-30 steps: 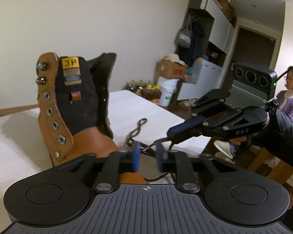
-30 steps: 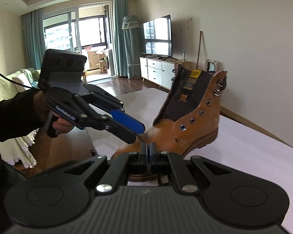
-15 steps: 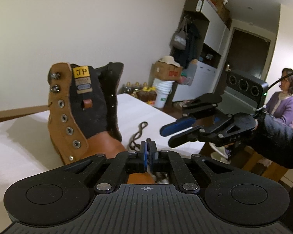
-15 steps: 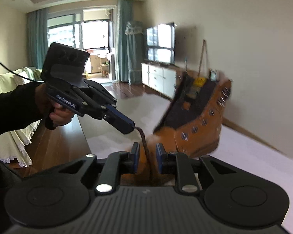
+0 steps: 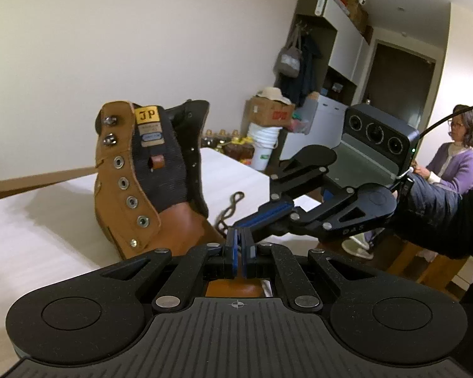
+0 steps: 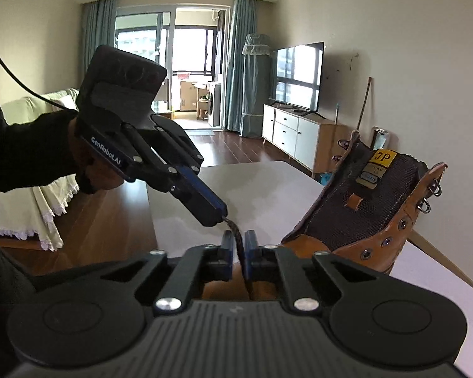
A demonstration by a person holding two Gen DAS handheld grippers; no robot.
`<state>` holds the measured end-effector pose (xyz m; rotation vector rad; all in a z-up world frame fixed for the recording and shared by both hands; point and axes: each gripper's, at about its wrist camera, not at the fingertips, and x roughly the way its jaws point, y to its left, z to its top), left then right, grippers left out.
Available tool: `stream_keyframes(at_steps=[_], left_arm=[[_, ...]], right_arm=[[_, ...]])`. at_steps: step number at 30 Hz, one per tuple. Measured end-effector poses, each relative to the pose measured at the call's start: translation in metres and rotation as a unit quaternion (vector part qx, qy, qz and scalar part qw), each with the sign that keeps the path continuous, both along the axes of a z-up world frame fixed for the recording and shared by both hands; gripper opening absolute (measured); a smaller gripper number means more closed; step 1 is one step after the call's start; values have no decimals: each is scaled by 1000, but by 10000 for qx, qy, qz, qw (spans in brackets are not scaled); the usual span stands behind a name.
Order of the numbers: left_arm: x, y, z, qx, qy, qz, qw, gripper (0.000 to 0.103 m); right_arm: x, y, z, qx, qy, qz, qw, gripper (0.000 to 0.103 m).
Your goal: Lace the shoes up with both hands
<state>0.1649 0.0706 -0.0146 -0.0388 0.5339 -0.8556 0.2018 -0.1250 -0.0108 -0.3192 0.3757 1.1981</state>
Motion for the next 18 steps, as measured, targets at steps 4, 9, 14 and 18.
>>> stream_keyframes(at_steps=[4,9,14,18], left_arm=[[5,4,-1,-33,1,72,10000,2],[24,20,6,-141,34,762,9970,26],[60,21,13,-32,371,1553,9872,56],[82,12,16,53,650,1764,9822,56]], right_arm=[[-3,8,4,-153,-113,-279,9994,3],[-5,12,9,-564,-509,-862,9934,3],[-7,21,9,-886,-863,-1149,9856,3],[-10,31,8,-1103,-1133,-1324,9785,3]])
